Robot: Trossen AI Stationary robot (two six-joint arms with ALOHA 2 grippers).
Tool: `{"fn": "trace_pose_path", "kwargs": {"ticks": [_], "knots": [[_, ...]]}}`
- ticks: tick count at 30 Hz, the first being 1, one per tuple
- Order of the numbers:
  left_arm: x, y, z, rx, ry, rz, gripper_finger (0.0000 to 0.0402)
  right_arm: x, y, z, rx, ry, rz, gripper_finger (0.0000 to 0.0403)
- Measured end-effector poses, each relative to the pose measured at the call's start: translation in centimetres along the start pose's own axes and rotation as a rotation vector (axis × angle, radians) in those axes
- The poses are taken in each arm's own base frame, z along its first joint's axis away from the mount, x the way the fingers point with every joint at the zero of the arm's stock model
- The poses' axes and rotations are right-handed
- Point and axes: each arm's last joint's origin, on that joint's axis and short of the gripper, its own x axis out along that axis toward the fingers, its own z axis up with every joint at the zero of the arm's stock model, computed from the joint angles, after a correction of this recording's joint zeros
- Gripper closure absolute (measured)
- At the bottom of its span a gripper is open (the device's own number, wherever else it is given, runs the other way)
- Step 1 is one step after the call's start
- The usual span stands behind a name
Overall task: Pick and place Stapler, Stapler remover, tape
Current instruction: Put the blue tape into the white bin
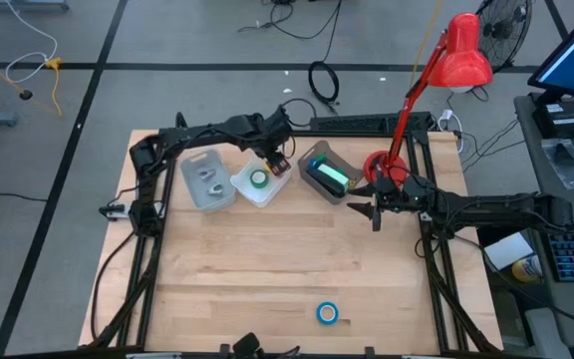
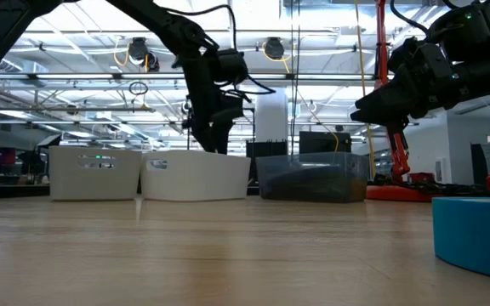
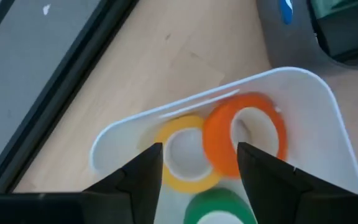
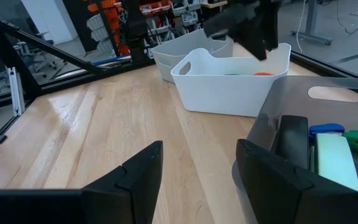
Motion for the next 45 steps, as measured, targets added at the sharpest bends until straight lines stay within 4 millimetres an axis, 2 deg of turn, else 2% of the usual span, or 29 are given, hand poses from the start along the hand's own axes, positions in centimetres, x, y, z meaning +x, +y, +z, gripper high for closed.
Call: {"fn": "trace_pose_path", "kwargs": {"ticks": [3, 6, 11, 16, 21, 28, 31, 34, 39, 45], "knots": [[-1.7, 0.1, -0.1, -0.042, -0.015, -0.003, 0.0190, 0.0, 0.0, 0.0, 0.000, 0.000, 0.001, 0.0206], [-4.4, 0.2, -0.4, -0.116, -0.037, -0.009, 0.0190, 0.0, 0.0, 0.0, 0.029, 0.000, 0.004, 0.0206], [-10.5, -0.7, -1.2, -0.227, -0.132, -0.103, 0.0190, 0.0, 0.0, 0.1, 0.276, -0.008, 0.006, 0.0206], [-15.9, -3.4, -2.5, -0.294, -0.242, -0.257, 0.0190, 0.0, 0.2, 0.5, 0.366, -0.039, 0.046, 0.0206], [-19.4, -7.2, -4.5, -0.181, -0.278, -0.357, 0.0190, -0.2, 1.1, 1.5, 0.293, -0.084, 0.262, 0.0206], [-22.2, -13.7, -7.6, -0.054, -0.373, -0.384, 0.0190, -0.6, 3.9, 2.1, 0.215, -0.122, 0.504, 0.0207], [-23.5, -15.9, -8.6, -0.024, -0.468, -0.424, 0.0190, -0.6, 5.5, 2.5, 0.191, -0.108, 0.571, 0.0207], [-24.0, -17.7, -9.6, 0.031, -0.522, -0.421, 0.0190, -0.7, 7.4, 3.4, 0.138, -0.080, 0.591, 0.0207], [-24.8, -18.7, -10.8, 0.057, -0.556, -0.401, 0.0190, -1.0, 10.4, 5.4, -0.003, 0.076, 0.564, 0.0207], [-24.2, -18.5, -11.9, 0.044, -0.567, -0.347, 0.0190, -0.8, 13.4, 6.8, -0.129, 0.263, 0.486, 0.0207]]}}
